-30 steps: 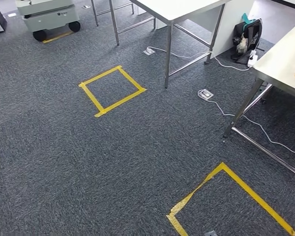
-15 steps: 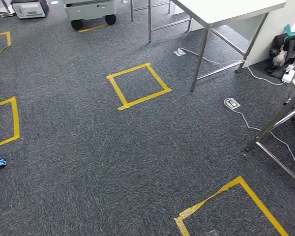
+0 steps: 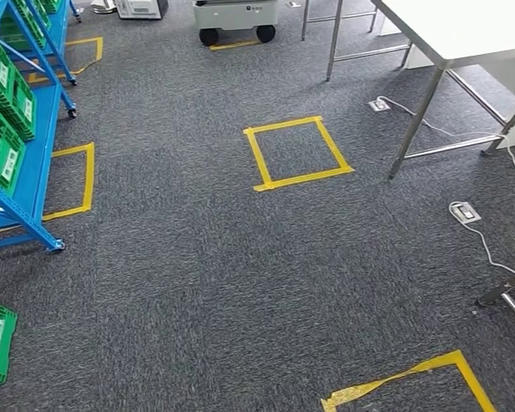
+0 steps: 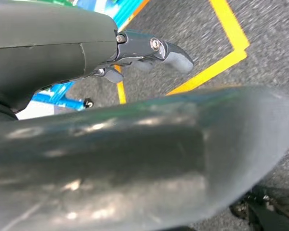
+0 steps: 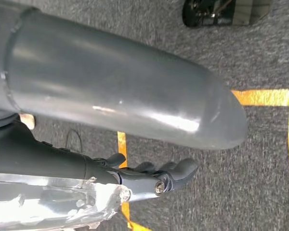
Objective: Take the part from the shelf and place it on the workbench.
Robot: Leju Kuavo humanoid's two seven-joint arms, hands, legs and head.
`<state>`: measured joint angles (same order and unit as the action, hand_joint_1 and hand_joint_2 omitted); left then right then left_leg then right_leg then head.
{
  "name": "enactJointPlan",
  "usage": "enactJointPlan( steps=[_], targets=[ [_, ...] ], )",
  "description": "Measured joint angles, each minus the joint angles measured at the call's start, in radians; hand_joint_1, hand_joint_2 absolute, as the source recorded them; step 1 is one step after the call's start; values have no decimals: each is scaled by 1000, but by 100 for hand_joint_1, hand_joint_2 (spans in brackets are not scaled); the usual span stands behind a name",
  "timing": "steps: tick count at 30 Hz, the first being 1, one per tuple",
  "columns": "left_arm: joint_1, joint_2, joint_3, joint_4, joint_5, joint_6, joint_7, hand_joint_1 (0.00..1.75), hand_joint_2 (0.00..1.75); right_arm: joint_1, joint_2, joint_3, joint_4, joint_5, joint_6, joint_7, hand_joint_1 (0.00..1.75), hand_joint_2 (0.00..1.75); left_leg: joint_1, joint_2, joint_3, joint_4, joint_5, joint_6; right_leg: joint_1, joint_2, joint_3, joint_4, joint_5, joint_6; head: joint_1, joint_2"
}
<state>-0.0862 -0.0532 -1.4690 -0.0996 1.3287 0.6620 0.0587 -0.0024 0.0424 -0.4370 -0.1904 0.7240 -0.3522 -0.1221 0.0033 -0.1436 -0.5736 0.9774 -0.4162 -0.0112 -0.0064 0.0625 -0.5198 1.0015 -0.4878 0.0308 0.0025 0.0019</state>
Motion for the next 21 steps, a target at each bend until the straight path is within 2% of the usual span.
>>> enactJointPlan(
  steps=[1,2,4,5,6,7,8,9,11,12,13,15,16,17,18,19,20,21],
  targets=[
    [2,0,0,0,0,0,0,0,0,-1,0,0,0,0,0,0,0,0,0,9,-6,7,-5,-5,0,-12,3,-3,4,-7,-1,0],
    [3,0,0,0,0,1,0,0,0,-1,0,0,0,0,0,0,0,0,-1,32,-18,29,-20,-9,-1,-25,5,-6,8,-13,-4,0],
    [1,0,0,0,0,1,-1,0,0,1,0,0,0,0,0,0,0,0,-3,96,-69,134,-82,-16,0,-53,4,-10,11,-21,-9,0],
    [-1,-1,0,0,0,1,-2,0,0,2,0,0,0,0,0,0,0,0,-2,115,-104,204,-115,-20,1,-69,2,-10,11,-23,-11,0],
    [-1,-1,0,0,0,1,-3,0,0,4,0,0,0,0,1,0,0,0,-1,125,-132,262,-136,-22,2,-86,2,-10,10,-23,-10,0],
    [-1,-1,0,0,0,1,-4,0,0,4,0,0,0,0,1,1,0,0,1,129,-146,290,-139,-24,3,-102,1,-10,9,-24,-10,0],
    [0,-2,0,0,0,1,-4,0,0,4,0,0,0,0,1,1,0,0,2,132,-139,279,-122,-25,3,-116,1,-10,8,-23,-10,0],
    [1,-2,0,0,0,1,-4,0,0,3,0,0,0,0,1,1,0,0,4,140,-112,230,-92,-26,3,-129,2,-10,7,-21,-11,0],
    [-1,-3,0,0,0,1,-4,0,0,3,0,0,0,0,1,1,0,0,3,189,-32,89,-35,-25,6,-151,4,-8,1,-13,-12,0],
    [-4,-4,0,0,0,1,-4,0,0,3,0,0,0,0,1,1,0,0,2,209,-4,39,-22,-21,9,-161,5,-7,-3,-8,-9,0],
    [-5,-5,0,0,0,1,-4,0,0,3,-1,0,0,1,1,0,0,0,0,221,11,11,-19,-16,11,-171,6,-7,-7,-2,-7,0],
    [-4,-5,0,0,0,1,-4,0,0,0,-1,0,0,3,1,-1,0,0,-3,201,11,4,-21,-2,11,-192,17,-10,-12,8,-2,0],
    [-2,-5,0,0,0,1,-4,0,0,-2,-1,0,-1,4,1,-1,0,0,-3,190,11,3,-19,4,9,-186,20,-6,-18,14,-2,0],
    [-1,-5,0,0,0,1,-4,0,0,-3,-1,0,-1,6,1,-2,0,0,-2,178,11,2,-17,12,6,-164,15,12,-32,20,0,0],
    [-2,-5,0,0,0,1,-3,0,0,-3,0,0,-1,7,1,-2,0,0,1,166,11,0,-14,18,3,-134,-4,54,-56,24,1,0],
    [-2,-5,0,0,0,1,-3,0,0,-2,0,0,-1,8,1,-2,0,0,2,153,10,0,-12,23,1,-99,-35,118,-88,27,3,0],
    [-3,-5,0,0,0,0,-2,0,0,1,0,0,-1,9,1,-1,0,0,1,139,9,0,-12,27,1,-77,-72,194,-121,28,4,0],
    [-4,-6,-1,0,0,0,-2,0,0,4,0,0,-1,9,1,-1,0,0,0,124,9,0,-12,28,1,-69,-108,260,-143,28,5,0]
  ],
)
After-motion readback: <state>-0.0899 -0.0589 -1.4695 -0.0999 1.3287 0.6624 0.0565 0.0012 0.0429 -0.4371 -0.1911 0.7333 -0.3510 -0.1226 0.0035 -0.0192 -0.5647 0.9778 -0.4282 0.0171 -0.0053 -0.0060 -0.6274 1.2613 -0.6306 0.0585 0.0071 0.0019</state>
